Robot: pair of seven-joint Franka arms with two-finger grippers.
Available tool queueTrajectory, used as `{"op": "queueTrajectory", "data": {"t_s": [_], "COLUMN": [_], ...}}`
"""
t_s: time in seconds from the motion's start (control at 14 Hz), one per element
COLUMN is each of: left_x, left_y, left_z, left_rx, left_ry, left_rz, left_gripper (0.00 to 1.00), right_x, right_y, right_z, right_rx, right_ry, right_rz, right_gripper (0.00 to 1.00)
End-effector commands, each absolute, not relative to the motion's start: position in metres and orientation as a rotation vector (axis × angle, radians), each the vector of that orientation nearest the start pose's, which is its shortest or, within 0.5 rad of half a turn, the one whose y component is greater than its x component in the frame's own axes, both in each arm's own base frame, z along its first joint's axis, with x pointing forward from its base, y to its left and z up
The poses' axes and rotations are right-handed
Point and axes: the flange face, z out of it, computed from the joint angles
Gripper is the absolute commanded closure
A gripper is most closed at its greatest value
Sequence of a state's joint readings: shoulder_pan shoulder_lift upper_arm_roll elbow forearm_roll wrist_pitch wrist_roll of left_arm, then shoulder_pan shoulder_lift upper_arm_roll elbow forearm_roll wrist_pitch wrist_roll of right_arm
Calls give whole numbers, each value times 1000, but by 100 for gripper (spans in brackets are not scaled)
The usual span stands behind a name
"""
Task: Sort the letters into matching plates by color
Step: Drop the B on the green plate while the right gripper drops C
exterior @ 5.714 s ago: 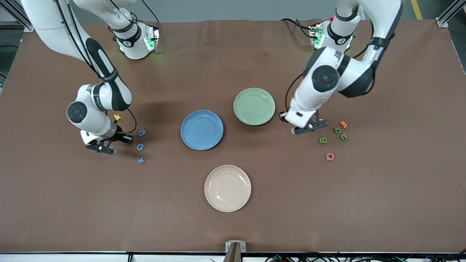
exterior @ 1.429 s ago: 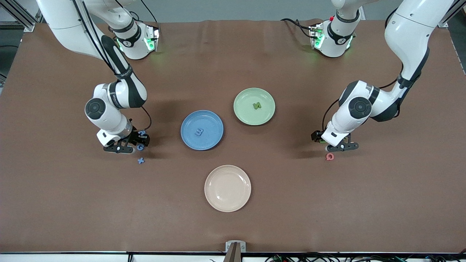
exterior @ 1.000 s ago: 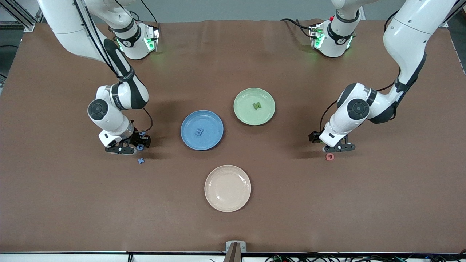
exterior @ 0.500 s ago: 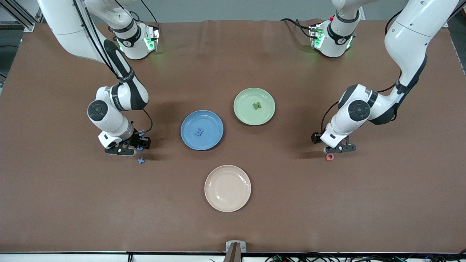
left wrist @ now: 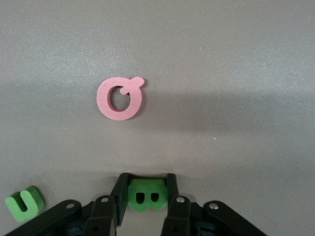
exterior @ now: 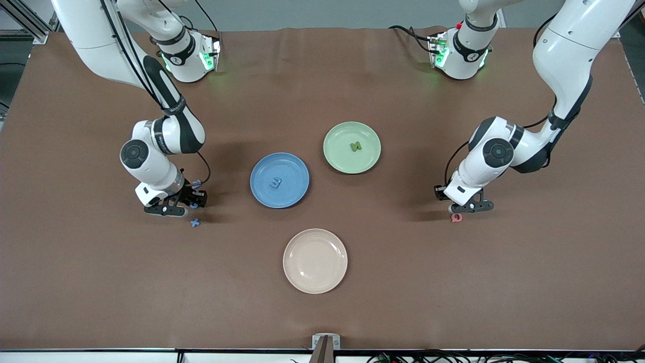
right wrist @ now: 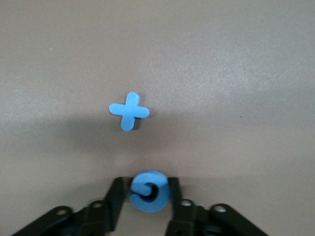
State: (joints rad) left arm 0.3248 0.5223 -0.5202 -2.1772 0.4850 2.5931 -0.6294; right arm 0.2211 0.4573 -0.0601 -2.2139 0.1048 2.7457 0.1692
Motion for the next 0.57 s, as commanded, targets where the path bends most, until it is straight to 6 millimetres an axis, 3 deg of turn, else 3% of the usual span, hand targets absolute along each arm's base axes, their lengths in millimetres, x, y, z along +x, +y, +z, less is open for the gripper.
{"op": "queueTrajectory", "data": {"t_s": [0.0,0.21,0.36,0.5], "left_x": [540,541,538,532], "left_y": [-123,-129,-147,-171], "left_z": [173,182,194,206], "left_rx": [-3145,-3140,-3146,-3145], "left_ry": [-93,-88,-123,-152], "left_rz": [-14,-37,-60,-53], "left_gripper": [73,73,73,73], "right_x": [554,556,555,554], "right_y": [83,86,91,124], "right_z": [172,174,179,194], "right_rx": [-3100,-3098,-3096,-3089], "right_ry": [160,167,198,267], "right_rz": [-105,-111,-67,-5], "right_gripper": [97,100,100,100]}}
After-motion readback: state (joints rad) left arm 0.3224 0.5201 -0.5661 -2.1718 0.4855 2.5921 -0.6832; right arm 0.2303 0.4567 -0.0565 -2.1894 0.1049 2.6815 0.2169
